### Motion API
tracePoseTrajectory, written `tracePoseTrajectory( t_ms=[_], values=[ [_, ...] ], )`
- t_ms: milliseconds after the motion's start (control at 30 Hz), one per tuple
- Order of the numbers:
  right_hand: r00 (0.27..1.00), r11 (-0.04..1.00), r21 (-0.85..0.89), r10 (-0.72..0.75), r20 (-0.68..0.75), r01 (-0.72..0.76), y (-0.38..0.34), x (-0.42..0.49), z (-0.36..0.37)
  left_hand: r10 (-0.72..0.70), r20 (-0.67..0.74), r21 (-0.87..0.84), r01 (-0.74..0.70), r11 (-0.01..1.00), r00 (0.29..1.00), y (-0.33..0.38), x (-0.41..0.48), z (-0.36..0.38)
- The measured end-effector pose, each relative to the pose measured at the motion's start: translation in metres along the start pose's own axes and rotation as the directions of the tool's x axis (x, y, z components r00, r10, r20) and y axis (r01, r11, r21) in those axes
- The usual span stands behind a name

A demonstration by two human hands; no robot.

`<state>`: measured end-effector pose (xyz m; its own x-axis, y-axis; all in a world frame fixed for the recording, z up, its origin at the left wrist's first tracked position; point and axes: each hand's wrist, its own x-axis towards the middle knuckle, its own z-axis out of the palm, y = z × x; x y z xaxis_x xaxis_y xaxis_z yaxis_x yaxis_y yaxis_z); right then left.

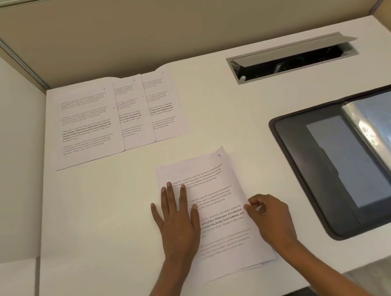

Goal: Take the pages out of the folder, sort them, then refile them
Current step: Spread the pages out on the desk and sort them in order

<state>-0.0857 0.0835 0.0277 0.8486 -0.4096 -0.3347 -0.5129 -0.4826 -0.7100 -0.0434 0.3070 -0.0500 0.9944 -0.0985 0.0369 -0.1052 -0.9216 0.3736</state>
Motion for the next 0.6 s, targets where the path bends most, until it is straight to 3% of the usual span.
tracePoseTrajectory(
  t_ms=[167,333,600],
  values=[
    [0.999,0.997,0.072,0.031,0.028,-0.033,-0.011,0.017,-0.030,0.000,-0.065,-0.091,-0.006,0.996,0.998,0.017,0.047,-0.011],
    [0.998,0.979,0.205,0.031,-0.062,-0.018,-0.033,0.046,-0.067,0.026,-0.101,-0.212,-0.047,0.976,0.995,0.027,0.115,-0.018],
    [0.966,0.902,0.423,0.174,-0.189,-0.080,-0.049,0.133,-0.109,-0.036,-0.009,-0.264,0.032,0.964,0.999,0.034,0.212,-0.012]
  ],
)
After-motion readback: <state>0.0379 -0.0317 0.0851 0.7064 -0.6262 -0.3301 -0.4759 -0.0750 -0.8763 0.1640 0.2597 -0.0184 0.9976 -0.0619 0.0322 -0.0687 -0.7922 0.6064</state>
